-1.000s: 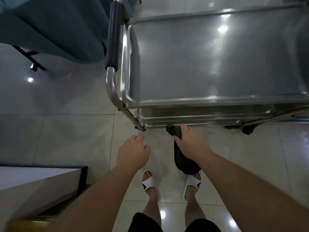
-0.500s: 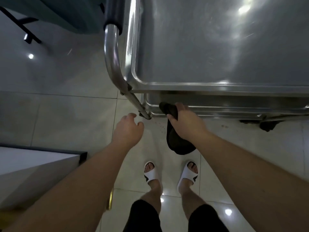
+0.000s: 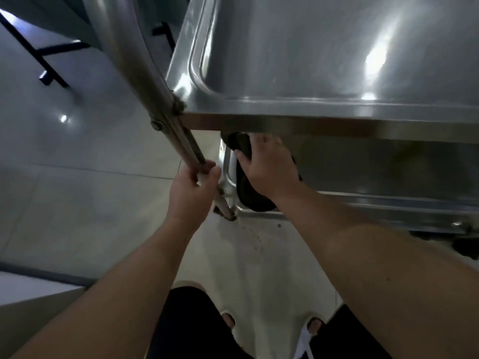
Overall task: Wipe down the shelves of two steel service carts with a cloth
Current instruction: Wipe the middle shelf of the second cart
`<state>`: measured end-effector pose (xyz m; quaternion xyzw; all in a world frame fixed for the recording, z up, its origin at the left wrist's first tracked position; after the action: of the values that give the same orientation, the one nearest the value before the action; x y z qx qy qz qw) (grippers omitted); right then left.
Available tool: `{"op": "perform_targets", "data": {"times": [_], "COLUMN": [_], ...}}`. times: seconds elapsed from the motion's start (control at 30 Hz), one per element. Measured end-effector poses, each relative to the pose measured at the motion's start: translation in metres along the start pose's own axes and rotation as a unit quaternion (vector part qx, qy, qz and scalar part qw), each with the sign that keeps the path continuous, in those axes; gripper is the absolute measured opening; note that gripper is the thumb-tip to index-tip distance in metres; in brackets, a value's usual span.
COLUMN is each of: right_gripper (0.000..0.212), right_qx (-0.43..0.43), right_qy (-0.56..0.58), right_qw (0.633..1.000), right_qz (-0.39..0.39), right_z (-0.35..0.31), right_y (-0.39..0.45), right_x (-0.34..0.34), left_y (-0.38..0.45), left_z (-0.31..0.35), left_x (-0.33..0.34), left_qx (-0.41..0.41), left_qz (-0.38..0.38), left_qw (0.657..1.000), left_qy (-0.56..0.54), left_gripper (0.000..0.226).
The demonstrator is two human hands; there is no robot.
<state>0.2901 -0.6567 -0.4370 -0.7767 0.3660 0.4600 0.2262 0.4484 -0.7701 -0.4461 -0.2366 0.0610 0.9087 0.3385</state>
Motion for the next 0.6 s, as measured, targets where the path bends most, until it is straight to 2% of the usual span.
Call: {"op": "perform_targets", "data": {"times": [0.1, 0.17, 0.23, 0.3, 0.4, 0.47, 0.6], "right_gripper": [0.046, 0.045, 0.053, 0.060, 0.062, 0.062, 0.058], "right_qx": [-0.027, -0.045, -0.078, -0.102, -0.122, -0.105, -0.012], "right_qy": [0.032, 0.072, 0.031, -0.007, -0.030, -0.030, -0.042], "right_qw": [0.999, 0.995, 0.990, 0.986, 0.984, 0.987, 0.998], "right_qz": [-0.009, -0.055, -0.110, -0.129, -0.128, -0.120, -0.046], "right_z": [-0.004, -0.008, -0.014, -0.013, -0.003, 0.020, 0.128], "right_y": [0.011, 0.018, 0.021, 0.022, 0.016, 0.007, -0.009], "right_x": [0.044, 0.077, 0.106, 0.119, 0.116, 0.106, 0.049], "left_y": [0.013, 0.015, 0.017, 0.019, 0.022, 0.027, 0.030], "left_z": [-0.010, -0.017, -0.024, -0.026, -0.031, -0.037, -0.039], "left_x": [0.012, 0.019, 0.024, 0.027, 0.026, 0.025, 0.025], "left_qx": [0.061, 0.074, 0.077, 0.092, 0.115, 0.122, 0.121], "left_qz": [0.019, 0.073, 0.133, 0.167, 0.197, 0.210, 0.215], "left_qw": [0.997, 0.991, 0.980, 0.972, 0.963, 0.960, 0.960], "left_qy": [-0.053, -0.090, -0.124, -0.140, -0.141, -0.139, -0.133], "left_gripper": [0.016, 0.017, 0.020, 0.023, 0.031, 0.031, 0.026]}}
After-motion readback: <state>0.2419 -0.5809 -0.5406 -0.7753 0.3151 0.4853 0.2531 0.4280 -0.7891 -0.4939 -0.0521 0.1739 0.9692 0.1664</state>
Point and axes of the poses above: each hand's wrist, its own y-axis towards the middle knuckle, its own x-axis out of the palm, z = x × y, the point moved 7 cm from there along y, towards the middle knuckle, and after that the axes turned 7 degrees about x, right-handed, at the moved point
